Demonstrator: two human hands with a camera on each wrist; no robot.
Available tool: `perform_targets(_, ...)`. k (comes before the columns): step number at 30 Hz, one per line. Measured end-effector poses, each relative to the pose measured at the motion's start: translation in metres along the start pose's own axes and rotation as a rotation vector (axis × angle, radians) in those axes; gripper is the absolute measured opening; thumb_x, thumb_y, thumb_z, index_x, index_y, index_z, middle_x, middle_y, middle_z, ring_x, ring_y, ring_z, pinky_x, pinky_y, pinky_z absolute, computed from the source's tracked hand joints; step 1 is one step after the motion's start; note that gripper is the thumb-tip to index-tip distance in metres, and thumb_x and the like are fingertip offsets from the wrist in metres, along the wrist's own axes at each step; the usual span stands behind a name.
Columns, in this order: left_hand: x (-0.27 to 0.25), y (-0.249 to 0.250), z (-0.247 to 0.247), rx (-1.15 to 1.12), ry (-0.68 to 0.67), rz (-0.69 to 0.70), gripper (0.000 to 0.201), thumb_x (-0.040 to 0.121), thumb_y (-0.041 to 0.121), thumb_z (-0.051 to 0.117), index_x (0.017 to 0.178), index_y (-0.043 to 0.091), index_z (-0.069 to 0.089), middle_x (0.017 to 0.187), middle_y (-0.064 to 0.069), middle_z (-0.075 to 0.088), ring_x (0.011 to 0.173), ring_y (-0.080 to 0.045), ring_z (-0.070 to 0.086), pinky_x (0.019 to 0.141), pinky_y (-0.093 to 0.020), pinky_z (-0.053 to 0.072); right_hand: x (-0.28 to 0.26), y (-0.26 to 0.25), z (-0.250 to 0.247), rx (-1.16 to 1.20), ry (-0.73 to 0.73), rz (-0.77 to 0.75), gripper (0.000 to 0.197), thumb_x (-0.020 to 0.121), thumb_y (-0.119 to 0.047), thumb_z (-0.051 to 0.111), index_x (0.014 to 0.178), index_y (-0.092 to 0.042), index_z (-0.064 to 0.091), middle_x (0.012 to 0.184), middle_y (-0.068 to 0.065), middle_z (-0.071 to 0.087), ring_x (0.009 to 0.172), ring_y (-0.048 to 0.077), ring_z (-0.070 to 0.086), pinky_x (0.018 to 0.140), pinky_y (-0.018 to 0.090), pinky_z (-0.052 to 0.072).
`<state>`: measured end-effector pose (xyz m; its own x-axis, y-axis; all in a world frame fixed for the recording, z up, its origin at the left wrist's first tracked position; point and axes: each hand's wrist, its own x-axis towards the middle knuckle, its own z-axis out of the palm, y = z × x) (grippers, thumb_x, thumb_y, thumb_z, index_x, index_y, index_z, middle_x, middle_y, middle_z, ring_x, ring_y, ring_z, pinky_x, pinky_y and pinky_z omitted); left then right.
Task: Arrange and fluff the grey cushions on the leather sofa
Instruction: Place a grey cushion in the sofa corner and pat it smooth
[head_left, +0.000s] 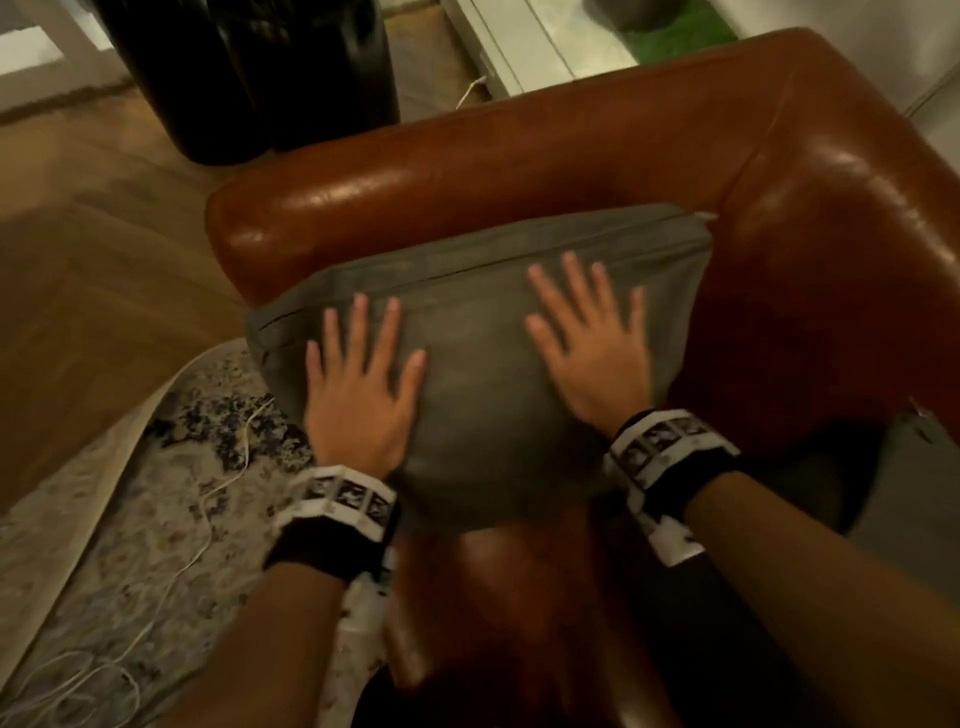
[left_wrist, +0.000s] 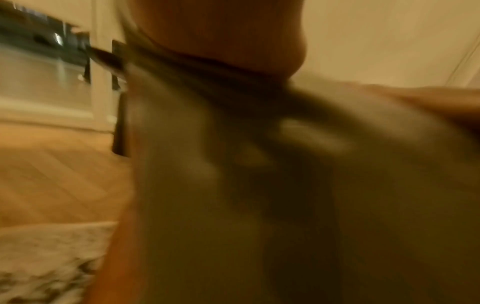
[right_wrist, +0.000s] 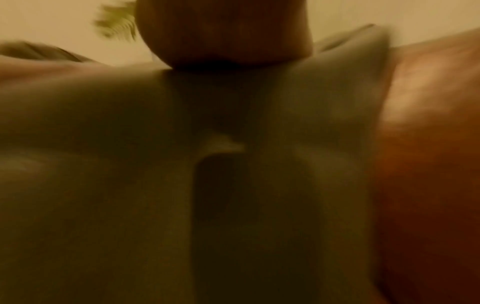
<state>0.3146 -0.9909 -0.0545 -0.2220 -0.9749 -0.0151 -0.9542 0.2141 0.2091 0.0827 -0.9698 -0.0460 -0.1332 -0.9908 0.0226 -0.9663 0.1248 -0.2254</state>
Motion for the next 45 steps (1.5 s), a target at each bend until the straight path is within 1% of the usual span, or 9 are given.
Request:
perform_targets(3, -0.005, -0.029, -0.001, -0.019, 0.045, 0.009, 0.061, 0.097, 0.058, 0.018, 0.152, 0.033, 0.007, 0.161, -0.002, 0.000, 0.147, -0.021, -0.006, 0.116, -0.033, -0.012, 0.000, 0.030, -0.003, 0.052, 0.026, 0.138, 0.056, 0.100, -0.054, 0.016, 0.154, -0.038, 0.013, 0.164, -0.002, 0.006, 0.151, 0.024, 0.003, 0.119, 0.050, -0.005)
perform_targets(8, -0.045, 0.020, 0.013, -0.215, 0.231, -0.466, 0.067, 0.100, 0.050, 0.027, 0.152, 0.011, 0.010, 0.157, -0.025, 0.008, 0.145, -0.042, 0.006, 0.115, -0.057, 0.006, -0.043, -0.019, 0.001, 0.282, 0.267, 0.405, 0.055, 0.103, -0.039, 0.025, 0.155, -0.022, 0.017, 0.164, 0.006, 0.007, 0.151, 0.025, -0.001, 0.118, 0.055, -0.004)
perform_targets(13, -0.067, 0.045, 0.053, -0.334, 0.120, -0.343, 0.067, 0.094, 0.064, 0.016, 0.151, 0.033, 0.000, 0.159, -0.018, 0.003, 0.144, -0.040, -0.003, 0.111, -0.068, 0.006, -0.085, -0.049, 0.050, 0.107, 0.188, 0.043, 0.050, 0.101, -0.047, 0.028, 0.149, -0.036, 0.025, 0.159, 0.001, 0.023, 0.146, 0.028, 0.014, 0.115, 0.052, -0.003)
perform_targets(22, -0.018, 0.006, 0.065, -0.363, 0.126, -0.176, 0.071, 0.090, 0.066, 0.023, 0.144, 0.036, -0.014, 0.161, -0.009, -0.006, 0.147, -0.027, -0.008, 0.112, -0.064, -0.004, -0.035, 0.002, 0.066, 0.265, 0.379, 0.223, 0.055, 0.100, -0.046, 0.027, 0.151, -0.028, 0.020, 0.161, 0.008, 0.019, 0.148, 0.026, 0.008, 0.117, 0.048, -0.007)
perform_targets(26, -0.033, 0.004, 0.053, -0.148, 0.125, -0.120, 0.072, 0.094, 0.064, 0.015, 0.150, 0.026, -0.008, 0.159, -0.021, 0.003, 0.145, -0.036, -0.003, 0.110, -0.067, -0.002, -0.055, -0.019, 0.050, 0.388, 0.502, 0.568, 0.060, 0.102, -0.044, 0.019, 0.153, -0.014, 0.019, 0.162, 0.015, 0.014, 0.149, 0.034, 0.006, 0.116, 0.062, 0.001)
perform_targets(31, -0.021, 0.000, 0.021, 0.101, 0.124, 0.316, 0.063, 0.096, 0.061, 0.018, 0.151, 0.035, 0.005, 0.160, -0.011, 0.009, 0.144, -0.042, 0.002, 0.108, -0.067, -0.004, -0.051, -0.098, 0.045, 0.279, 0.385, 0.161, 0.054, 0.103, -0.041, 0.021, 0.153, -0.021, 0.021, 0.161, 0.000, 0.009, 0.149, 0.024, 0.006, 0.116, 0.057, -0.005)
perform_targets(35, -0.002, -0.003, 0.013, 0.132, 0.058, 0.298, 0.067, 0.090, 0.069, 0.019, 0.150, 0.043, 0.002, 0.160, 0.005, -0.003, 0.144, -0.046, -0.005, 0.107, -0.070, -0.003, -0.033, -0.044, 0.050, 0.270, 0.444, 0.515, 0.057, 0.101, -0.043, 0.019, 0.154, -0.022, 0.017, 0.163, 0.004, 0.014, 0.150, 0.023, 0.008, 0.118, 0.050, -0.003)
perform_targets(39, 0.004, 0.006, 0.017, 0.126, 0.060, 0.283, 0.066, 0.092, 0.068, 0.022, 0.149, 0.045, 0.001, 0.161, 0.004, -0.002, 0.143, -0.046, -0.008, 0.106, -0.068, -0.007, -0.022, -0.013, 0.054, 0.370, 0.496, 0.594, 0.060, 0.101, -0.044, 0.021, 0.154, -0.017, 0.018, 0.163, 0.006, 0.014, 0.150, 0.023, 0.010, 0.119, 0.046, -0.001)
perform_targets(45, -0.004, 0.000, 0.012, 0.131, 0.025, 0.269, 0.066, 0.091, 0.069, 0.019, 0.149, 0.045, 0.001, 0.161, 0.004, 0.001, 0.144, -0.044, -0.006, 0.108, -0.070, -0.004, -0.044, -0.015, 0.041, 0.692, 0.564, 1.099, 0.054, 0.105, -0.038, 0.020, 0.156, -0.024, 0.008, 0.165, 0.001, 0.001, 0.151, 0.021, -0.001, 0.116, 0.062, -0.001)
